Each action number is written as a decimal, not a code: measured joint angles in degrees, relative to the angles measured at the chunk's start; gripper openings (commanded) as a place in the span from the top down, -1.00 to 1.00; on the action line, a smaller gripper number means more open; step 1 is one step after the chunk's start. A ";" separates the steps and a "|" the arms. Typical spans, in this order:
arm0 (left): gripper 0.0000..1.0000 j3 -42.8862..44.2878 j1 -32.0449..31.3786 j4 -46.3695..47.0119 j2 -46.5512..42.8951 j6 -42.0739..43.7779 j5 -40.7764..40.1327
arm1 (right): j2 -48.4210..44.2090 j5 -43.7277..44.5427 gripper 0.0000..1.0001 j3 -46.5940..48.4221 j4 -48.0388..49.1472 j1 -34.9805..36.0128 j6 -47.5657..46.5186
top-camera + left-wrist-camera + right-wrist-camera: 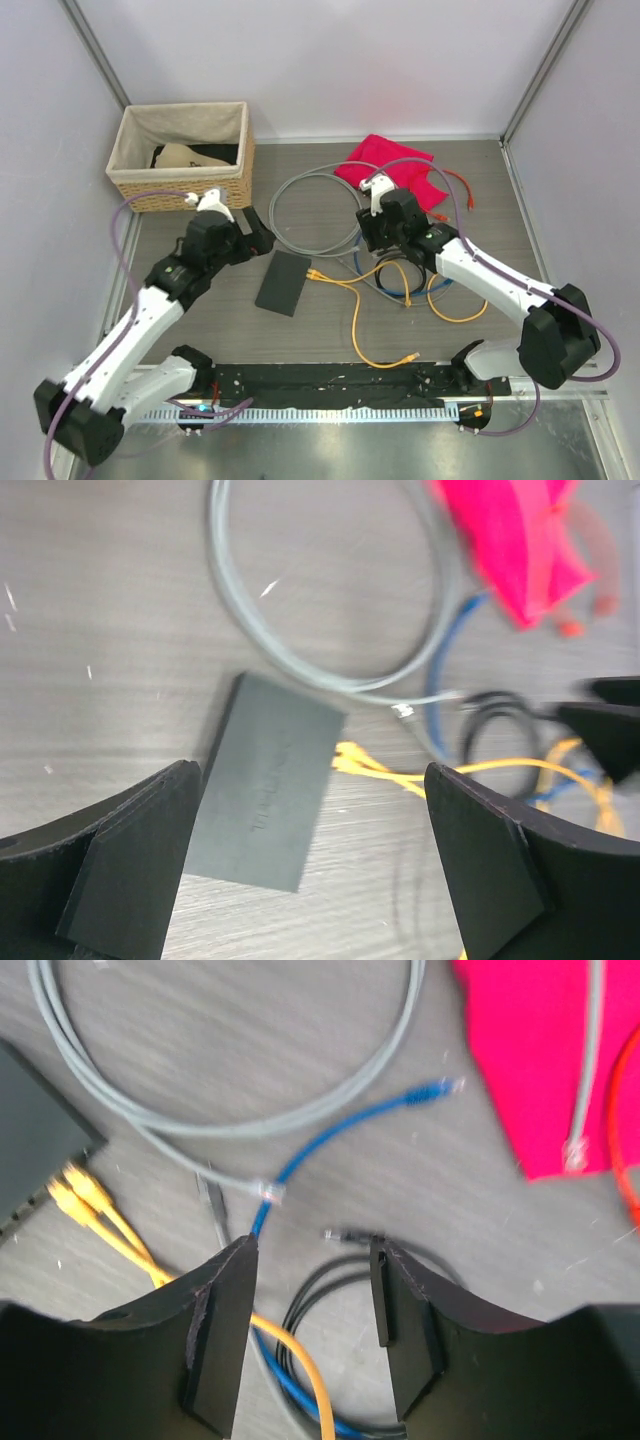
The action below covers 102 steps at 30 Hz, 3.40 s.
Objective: Insert the plug into the switch port
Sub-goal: Pick up the connector from the center of the board.
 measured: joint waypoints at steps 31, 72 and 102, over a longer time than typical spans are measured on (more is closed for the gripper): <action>-0.99 -0.48 3.21 -11.91 -13.27 14.47 3.61 | 35.34 16.76 0.17 15.52 8.72 -6.49 22.88; -0.97 -1.27 5.88 -12.04 -13.44 14.21 5.66 | 2.38 12.28 0.98 36.02 8.74 -14.86 2.64; -0.71 -10.40 3.19 11.10 -5.60 -5.55 22.95 | 9.66 -57.90 0.98 -13.57 41.40 -1.73 25.75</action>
